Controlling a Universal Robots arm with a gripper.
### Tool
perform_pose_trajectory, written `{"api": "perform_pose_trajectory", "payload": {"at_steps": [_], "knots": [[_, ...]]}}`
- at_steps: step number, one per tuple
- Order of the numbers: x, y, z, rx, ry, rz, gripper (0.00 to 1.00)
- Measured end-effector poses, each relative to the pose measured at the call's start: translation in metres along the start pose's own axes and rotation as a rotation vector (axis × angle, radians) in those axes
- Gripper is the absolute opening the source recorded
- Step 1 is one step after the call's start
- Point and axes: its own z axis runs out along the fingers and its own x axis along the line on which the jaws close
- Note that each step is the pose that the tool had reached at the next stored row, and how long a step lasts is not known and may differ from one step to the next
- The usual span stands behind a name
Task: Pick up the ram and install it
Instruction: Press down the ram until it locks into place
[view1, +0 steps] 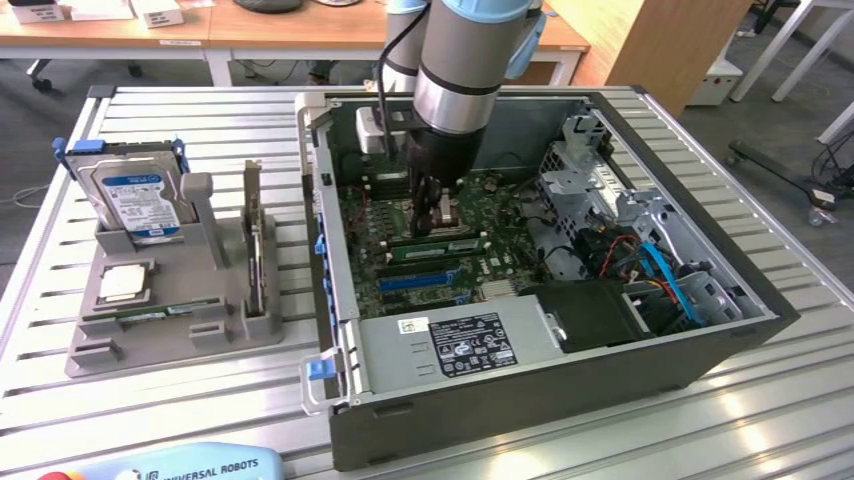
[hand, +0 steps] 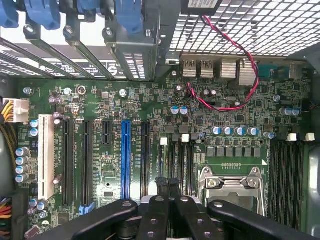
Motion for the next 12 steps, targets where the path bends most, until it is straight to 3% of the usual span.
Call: {"api": "perform_pose_trajectory", "payload": {"at_steps": [5, 12], "knots": [[0.000, -0.0029, -0.0003, -0.0002, 0.0003, 0.000, 0.10], [0.000, -0.0180, -0.0008, 0.0000, 0.0001, 0.000, 0.10]]}}
